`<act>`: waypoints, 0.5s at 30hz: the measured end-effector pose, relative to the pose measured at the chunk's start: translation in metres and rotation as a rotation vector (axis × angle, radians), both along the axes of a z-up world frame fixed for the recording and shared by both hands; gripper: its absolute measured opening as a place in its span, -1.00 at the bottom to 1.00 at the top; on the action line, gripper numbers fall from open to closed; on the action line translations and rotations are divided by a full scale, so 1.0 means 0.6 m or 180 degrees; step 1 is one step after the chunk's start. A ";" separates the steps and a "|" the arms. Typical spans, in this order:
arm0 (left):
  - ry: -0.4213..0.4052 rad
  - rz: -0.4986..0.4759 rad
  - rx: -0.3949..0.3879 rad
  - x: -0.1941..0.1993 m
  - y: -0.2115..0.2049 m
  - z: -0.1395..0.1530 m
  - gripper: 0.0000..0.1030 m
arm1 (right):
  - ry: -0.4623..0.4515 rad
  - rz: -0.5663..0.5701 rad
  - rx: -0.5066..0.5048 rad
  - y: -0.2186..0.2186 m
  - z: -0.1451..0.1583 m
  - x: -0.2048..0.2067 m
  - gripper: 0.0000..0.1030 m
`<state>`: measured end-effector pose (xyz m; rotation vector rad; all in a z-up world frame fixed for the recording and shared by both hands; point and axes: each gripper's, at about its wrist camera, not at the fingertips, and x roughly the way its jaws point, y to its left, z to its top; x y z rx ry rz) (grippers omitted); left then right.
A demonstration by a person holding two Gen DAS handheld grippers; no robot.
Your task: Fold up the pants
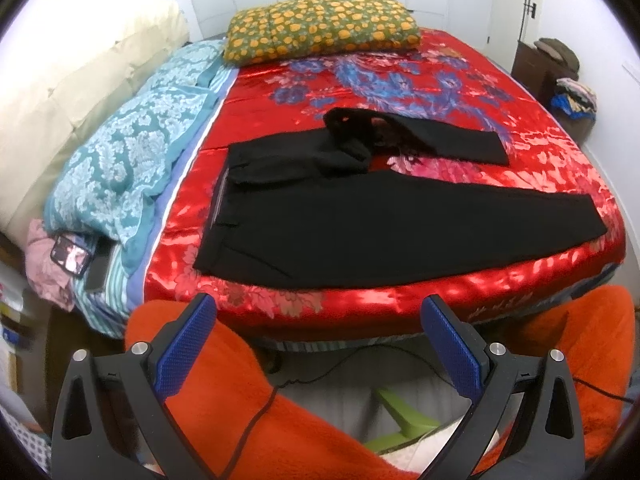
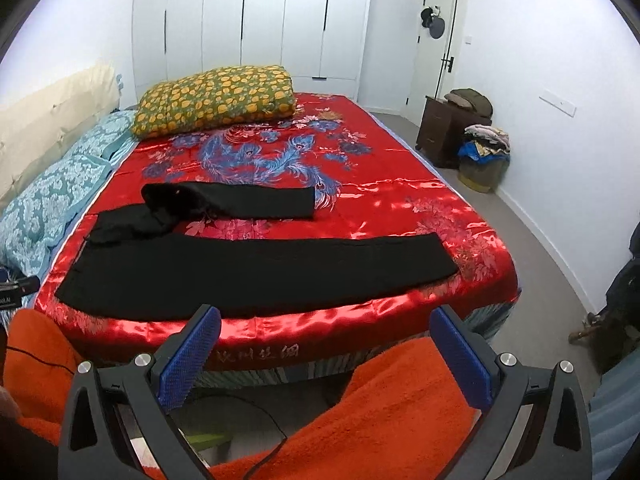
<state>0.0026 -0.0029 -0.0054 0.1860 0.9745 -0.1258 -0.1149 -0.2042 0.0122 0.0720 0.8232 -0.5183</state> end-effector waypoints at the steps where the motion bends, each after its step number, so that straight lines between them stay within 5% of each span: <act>1: -0.0018 -0.0009 0.0011 -0.001 -0.002 0.001 0.98 | 0.0001 -0.0004 0.0011 -0.001 0.000 0.000 1.00; 15: -0.0015 -0.0001 0.0023 -0.002 0.004 0.000 0.98 | 0.0045 0.0015 -0.0045 0.010 -0.007 0.008 1.00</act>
